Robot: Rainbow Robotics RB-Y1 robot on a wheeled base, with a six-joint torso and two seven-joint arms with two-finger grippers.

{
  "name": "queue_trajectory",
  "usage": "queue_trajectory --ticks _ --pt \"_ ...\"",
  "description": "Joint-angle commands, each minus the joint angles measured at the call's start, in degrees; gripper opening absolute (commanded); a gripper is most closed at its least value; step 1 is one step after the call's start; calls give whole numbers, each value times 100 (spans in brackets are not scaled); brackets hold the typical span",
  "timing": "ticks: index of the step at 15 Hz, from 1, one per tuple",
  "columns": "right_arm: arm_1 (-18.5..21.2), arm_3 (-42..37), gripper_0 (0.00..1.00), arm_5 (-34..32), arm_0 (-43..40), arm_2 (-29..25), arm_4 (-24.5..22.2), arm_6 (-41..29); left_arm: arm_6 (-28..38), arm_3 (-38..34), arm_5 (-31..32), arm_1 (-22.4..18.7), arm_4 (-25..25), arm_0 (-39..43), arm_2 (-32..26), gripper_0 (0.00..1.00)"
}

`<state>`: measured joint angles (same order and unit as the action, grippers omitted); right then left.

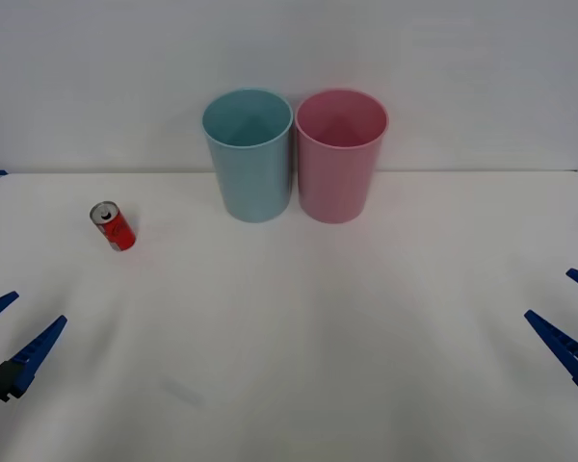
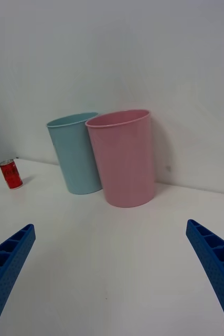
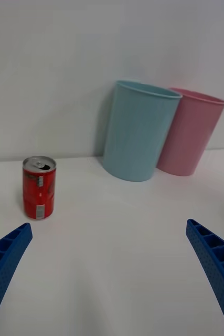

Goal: Grasp the object on the table and drop it into the matching bin: aluminum can to the light blue bin, PET bottle to the pink bin.

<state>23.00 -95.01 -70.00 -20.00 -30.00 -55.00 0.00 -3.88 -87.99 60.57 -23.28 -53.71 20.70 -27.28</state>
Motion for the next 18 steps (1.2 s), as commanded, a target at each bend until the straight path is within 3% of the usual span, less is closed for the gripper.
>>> queue_trajectory --ticks 1,7,13,18 --pt "0 1 100 0 0 0 0 0 -447 1 -625 7 71 145 206 100" --pt "0 1 100 0 0 0 0 0 -1124 1 -1785 306 256 303 610 100" --pt "0 1 100 0 0 0 0 0 -1177 1 -2893 394 194 -127 1208 100" --pt "0 1 100 0 0 0 0 0 -1212 590 -3024 438 133 -804 1348 100"
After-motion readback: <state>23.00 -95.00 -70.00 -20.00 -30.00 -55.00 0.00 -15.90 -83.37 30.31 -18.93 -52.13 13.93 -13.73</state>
